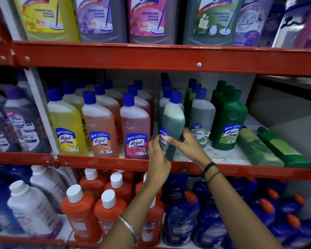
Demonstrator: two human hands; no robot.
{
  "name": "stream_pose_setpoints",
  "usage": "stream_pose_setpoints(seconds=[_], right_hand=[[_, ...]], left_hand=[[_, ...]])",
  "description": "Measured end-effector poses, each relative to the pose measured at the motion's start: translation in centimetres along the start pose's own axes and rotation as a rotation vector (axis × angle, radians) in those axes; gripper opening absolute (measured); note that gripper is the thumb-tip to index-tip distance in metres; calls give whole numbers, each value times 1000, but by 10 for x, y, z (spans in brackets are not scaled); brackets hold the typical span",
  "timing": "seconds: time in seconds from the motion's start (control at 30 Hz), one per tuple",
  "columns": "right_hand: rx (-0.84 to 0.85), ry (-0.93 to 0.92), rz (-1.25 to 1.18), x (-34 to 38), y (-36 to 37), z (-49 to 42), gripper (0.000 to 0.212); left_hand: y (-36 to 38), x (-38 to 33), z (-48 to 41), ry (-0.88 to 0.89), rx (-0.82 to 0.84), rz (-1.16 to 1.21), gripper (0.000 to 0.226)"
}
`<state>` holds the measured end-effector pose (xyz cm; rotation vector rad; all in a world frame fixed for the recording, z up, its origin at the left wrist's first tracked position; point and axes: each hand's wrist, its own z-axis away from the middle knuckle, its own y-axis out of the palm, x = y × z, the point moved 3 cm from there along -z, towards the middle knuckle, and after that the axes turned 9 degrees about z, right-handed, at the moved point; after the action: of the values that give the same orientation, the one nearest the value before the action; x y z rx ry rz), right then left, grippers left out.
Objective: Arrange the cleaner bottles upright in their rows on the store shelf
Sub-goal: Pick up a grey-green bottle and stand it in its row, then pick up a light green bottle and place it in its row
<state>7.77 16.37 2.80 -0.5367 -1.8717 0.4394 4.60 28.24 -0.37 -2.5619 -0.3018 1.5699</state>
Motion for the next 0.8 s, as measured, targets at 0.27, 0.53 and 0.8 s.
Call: stream_pose_setpoints(seconds=[0.27,0.53,0.8], right_hand=[[-15,15,0,-3,-7,-5,51],[2,26,26,-4,-20,-7,50],[-79,75,58,-15,-56,13,48]], left_hand=[[8,13,-12,-105,49,-194,82],[10,11,-7,-94,33,-290,79],[29,-24,14,143,-70,-386,61]])
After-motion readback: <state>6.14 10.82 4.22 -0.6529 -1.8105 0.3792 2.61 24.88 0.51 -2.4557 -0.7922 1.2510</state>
